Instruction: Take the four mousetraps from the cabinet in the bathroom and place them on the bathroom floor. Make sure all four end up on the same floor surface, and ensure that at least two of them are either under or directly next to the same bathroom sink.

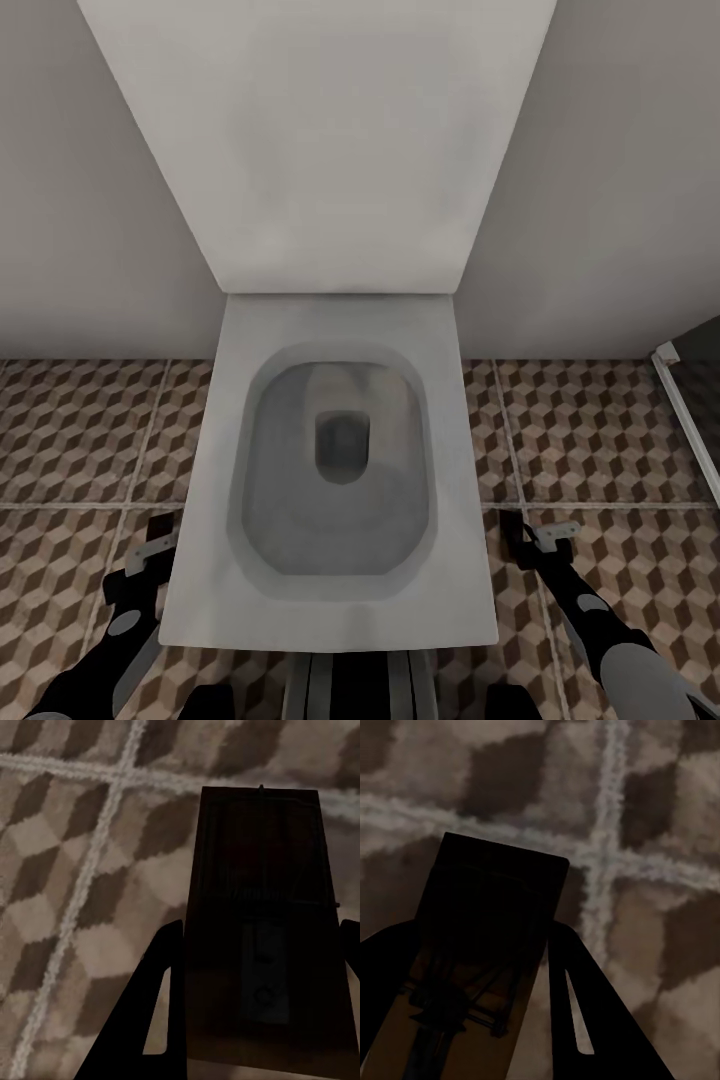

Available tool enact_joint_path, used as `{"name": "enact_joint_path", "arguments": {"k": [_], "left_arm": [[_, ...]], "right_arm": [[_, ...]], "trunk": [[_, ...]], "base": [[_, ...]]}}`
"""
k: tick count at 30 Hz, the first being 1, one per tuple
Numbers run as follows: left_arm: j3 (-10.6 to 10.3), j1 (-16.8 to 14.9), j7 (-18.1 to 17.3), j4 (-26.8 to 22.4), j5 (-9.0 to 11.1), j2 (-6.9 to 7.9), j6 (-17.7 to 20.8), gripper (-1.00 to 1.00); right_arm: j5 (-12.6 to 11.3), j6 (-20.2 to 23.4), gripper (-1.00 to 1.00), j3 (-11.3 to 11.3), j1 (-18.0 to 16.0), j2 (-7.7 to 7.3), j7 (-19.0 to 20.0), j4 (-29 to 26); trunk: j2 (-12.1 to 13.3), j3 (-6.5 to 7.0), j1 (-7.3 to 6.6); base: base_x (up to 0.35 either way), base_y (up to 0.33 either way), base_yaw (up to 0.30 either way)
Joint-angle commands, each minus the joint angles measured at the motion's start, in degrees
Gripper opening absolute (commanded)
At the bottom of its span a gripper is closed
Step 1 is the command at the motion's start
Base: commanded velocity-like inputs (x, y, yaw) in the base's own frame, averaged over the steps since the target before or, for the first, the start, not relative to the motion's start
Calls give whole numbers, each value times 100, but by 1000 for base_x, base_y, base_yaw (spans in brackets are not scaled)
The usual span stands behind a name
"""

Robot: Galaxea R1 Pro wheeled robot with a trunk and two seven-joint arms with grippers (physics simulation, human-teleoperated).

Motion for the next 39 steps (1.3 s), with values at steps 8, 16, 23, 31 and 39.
{"name": "enact_joint_path", "arguments": {"k": [8,16,23,31,39], "left_arm": [[-31,-3,72,1,54,11,-26,100],[-25,-3,71,-4,58,10,-26,100],[-25,-3,71,-7,59,10,-26,100],[-31,-3,73,-7,64,2,-26,100],[-26,-3,71,-8,63,6,-26,100]], "right_arm": [[17,-20,100,-49,-4,2,55,0],[17,-20,100,-49,-4,2,55,0],[17,-20,100,-49,-4,2,55,0],[17,-20,100,-50,-4,2,52,0],[17,-20,100,-49,-4,2,47,0]], "trunk": [[-1,-3,-1],[-1,-3,-1],[-1,-3,-1],[-1,-3,-1],[-1,-3,-1]], "base": [[0,0,0],[0,0,0],[0,0,0],[0,0,0],[0,0,0]]}}
